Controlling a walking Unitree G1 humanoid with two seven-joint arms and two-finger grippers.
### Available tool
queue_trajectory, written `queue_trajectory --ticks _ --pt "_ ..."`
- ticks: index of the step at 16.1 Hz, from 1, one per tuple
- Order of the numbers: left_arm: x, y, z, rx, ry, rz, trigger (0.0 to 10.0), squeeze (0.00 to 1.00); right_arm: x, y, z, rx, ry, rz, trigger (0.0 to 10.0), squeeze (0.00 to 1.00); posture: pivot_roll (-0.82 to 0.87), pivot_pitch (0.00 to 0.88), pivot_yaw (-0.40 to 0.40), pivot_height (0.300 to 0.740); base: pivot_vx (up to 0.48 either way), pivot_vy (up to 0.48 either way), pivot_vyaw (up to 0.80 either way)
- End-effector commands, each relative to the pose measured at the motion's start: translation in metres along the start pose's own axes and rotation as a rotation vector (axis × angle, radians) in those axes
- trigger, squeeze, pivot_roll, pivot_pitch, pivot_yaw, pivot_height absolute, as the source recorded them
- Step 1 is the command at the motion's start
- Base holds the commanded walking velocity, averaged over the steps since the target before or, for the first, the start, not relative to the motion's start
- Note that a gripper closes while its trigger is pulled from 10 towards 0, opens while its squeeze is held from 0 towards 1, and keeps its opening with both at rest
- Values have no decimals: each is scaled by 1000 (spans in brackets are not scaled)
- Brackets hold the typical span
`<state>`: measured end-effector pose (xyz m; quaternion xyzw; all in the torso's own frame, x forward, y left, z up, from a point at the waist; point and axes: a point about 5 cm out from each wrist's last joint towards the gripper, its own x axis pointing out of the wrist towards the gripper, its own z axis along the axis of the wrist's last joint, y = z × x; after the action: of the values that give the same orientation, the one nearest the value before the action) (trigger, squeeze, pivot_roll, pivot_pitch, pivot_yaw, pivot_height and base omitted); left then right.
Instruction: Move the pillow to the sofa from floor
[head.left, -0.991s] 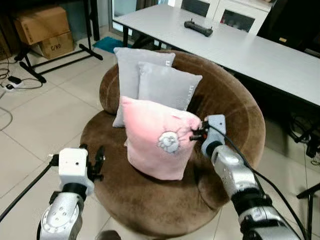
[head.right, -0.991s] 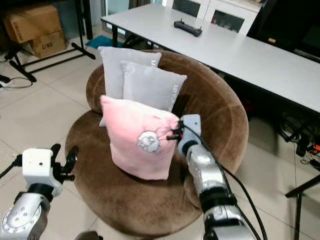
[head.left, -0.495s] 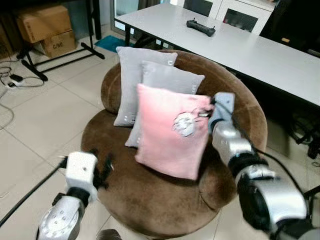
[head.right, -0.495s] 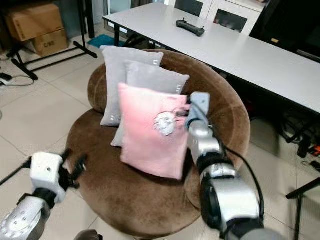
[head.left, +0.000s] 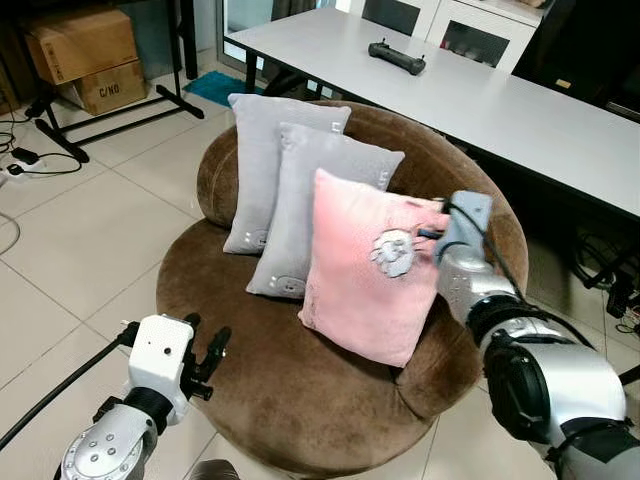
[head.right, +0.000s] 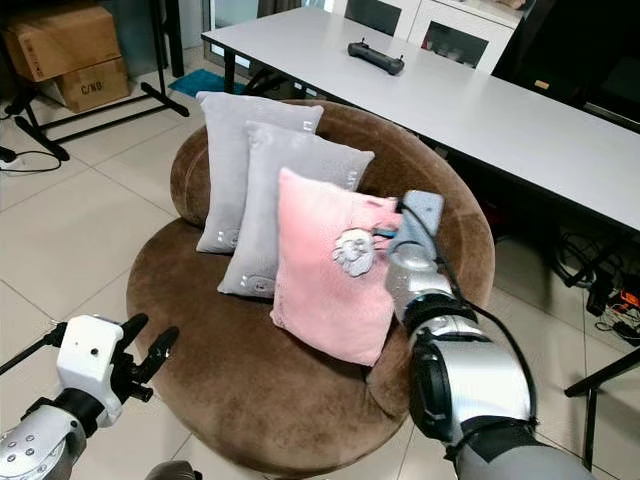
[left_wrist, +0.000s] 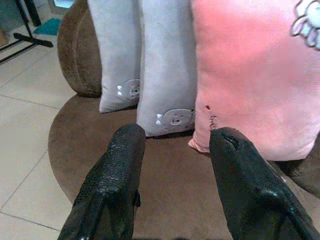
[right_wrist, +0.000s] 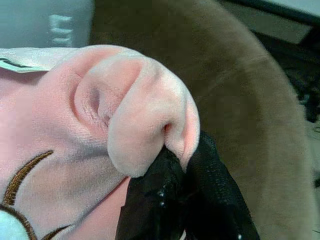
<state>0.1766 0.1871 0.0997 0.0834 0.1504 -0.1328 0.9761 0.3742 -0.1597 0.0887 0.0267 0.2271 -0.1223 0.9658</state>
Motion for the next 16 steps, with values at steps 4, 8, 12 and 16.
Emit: queue_trajectory --ticks 4,8,12,16 --pt "-2 -13 7 -11 -5 -64 10000 0 1 -4 4 33 6 7 10000 1000 323 0 -207 740 0 0 0" --pt "-4 -16 8 -25 3 -97 10000 0 3 -16 23 0 -71 -34 10000 1000 319 0 -206 740 0 0 0" --pt "-3 -15 8 -24 10 -87 10000 0 3 -25 44 75 -159 -52 10000 1000 316 0 -205 740 0 0 0" --pt "0 -12 6 -21 14 -62 10000 0 3 -38 68 129 -256 -23 10000 1000 304 0 -204 740 0 0 0"
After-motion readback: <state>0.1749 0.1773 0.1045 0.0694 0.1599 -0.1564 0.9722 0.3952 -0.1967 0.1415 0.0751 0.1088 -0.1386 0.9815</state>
